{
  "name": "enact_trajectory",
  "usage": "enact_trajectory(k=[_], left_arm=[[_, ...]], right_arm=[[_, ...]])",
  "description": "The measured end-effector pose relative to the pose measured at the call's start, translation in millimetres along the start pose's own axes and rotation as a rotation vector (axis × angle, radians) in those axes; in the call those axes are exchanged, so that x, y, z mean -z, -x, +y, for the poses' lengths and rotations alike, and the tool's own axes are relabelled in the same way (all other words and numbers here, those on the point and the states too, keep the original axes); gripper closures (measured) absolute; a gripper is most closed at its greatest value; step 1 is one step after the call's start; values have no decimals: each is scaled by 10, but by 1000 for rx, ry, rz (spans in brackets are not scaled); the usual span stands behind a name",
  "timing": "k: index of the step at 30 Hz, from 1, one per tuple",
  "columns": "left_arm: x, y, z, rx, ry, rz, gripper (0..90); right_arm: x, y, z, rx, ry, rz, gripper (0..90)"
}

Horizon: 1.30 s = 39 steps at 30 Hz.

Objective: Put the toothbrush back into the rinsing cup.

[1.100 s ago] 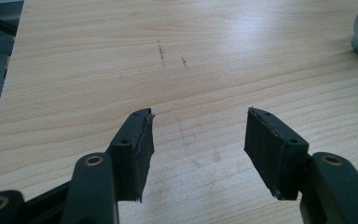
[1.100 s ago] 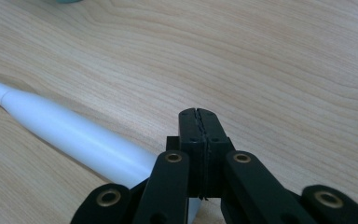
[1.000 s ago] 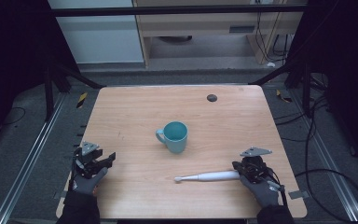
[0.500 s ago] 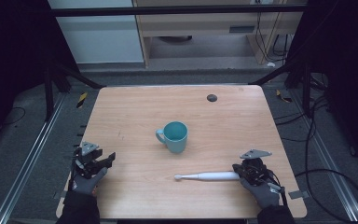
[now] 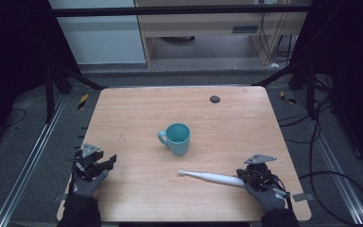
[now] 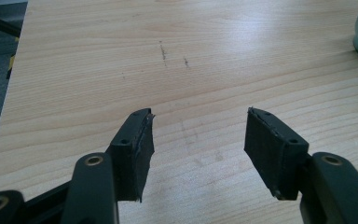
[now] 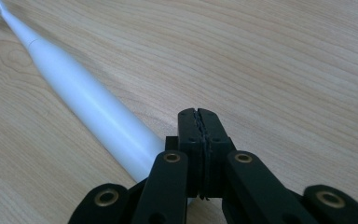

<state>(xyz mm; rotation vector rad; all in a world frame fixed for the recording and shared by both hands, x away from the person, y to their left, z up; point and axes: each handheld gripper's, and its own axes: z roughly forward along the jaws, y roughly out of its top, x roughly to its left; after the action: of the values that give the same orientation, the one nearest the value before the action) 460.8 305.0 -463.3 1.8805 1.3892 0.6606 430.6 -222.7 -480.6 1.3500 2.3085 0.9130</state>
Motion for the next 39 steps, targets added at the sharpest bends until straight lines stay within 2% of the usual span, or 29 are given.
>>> enact_trajectory(k=[39], left_arm=[[14, -6, -2, 1, 3, 5, 414]], right_arm=[[65, -215, -94, 29, -22, 34, 876]])
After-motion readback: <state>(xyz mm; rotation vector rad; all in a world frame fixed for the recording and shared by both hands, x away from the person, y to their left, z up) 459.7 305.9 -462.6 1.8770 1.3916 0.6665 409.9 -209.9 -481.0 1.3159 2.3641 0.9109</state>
